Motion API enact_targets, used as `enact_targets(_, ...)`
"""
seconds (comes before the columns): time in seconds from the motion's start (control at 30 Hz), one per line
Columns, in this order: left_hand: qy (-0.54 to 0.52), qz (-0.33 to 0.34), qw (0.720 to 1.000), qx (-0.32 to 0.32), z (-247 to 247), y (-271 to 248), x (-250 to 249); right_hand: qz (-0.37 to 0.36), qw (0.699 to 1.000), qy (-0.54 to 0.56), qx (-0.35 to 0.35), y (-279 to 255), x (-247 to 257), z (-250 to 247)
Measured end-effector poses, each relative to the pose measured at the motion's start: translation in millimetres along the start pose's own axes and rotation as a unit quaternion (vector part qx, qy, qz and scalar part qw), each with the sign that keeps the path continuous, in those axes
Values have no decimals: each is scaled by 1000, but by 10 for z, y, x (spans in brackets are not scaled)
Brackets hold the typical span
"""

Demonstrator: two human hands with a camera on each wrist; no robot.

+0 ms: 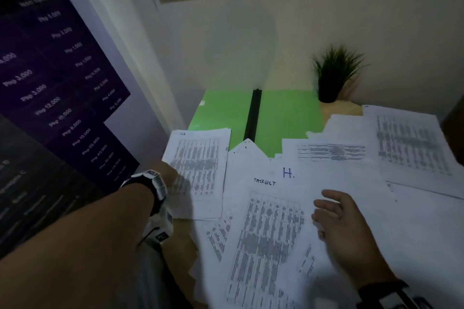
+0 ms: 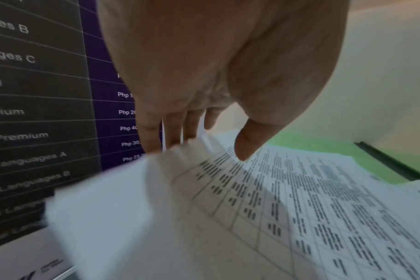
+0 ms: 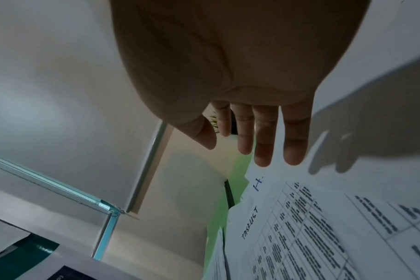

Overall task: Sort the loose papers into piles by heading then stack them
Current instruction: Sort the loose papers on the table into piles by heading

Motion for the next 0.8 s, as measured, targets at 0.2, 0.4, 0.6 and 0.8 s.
enact_targets(0.2, -183, 97, 978, 16, -110, -497, -222, 14, 997, -59, -54, 190, 262, -387)
enact_targets(0.4, -261, 193, 936, 136, -112, -1221, -83, 34, 958, -280, -57, 512, 341, -693)
enact_targets(0.6, -257, 246, 913, 199, 16, -1391, -52, 120, 814, -567, -27, 550, 26, -770)
enact_targets(0.8, -244, 265, 900, 246, 106, -1389, -116, 201, 816, -534, -97, 632, -95, -969)
Point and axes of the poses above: each hand's wrist, its own y-axis towards the middle knuckle, its own z-axis out of the palm, x = y × z, the point moved 2 cm from there along y, towards the middle knuckle, and after that the axes turned 10 degrees about -x, right-handed, at the moved point
